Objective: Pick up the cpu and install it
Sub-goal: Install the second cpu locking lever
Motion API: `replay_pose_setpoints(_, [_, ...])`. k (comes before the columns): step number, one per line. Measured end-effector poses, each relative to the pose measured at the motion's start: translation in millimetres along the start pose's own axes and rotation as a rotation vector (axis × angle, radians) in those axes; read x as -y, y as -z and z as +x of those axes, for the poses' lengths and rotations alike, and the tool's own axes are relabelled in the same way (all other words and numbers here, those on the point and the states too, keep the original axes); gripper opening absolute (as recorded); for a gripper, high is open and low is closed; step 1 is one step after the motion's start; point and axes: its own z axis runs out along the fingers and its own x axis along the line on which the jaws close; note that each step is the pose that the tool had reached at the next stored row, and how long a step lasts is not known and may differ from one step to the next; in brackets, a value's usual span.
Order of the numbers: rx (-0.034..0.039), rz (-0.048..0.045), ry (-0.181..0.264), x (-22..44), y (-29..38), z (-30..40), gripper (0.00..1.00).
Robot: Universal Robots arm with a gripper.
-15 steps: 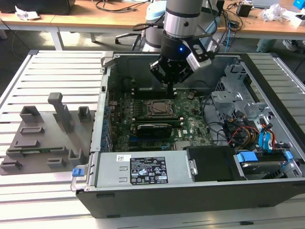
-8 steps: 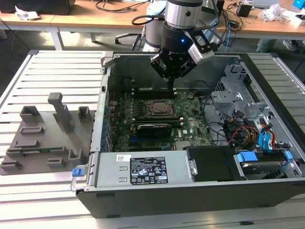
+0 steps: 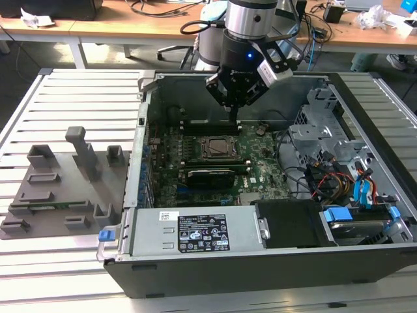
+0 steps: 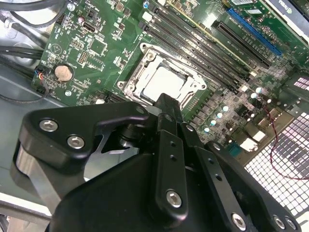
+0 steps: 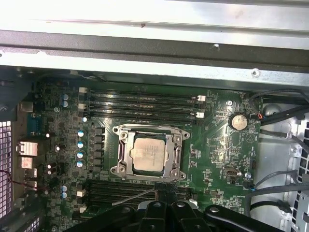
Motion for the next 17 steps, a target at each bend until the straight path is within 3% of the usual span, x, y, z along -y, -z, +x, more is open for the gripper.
replay_pose_setpoints(10, [-0.0001, 0.0002, 0.0, 0.3, 0.1, 0.0, 0.11])
replay_pose_setpoints(17, [0.0001, -0.0001, 0.0, 7.3, -1.5, 0.4, 0.11])
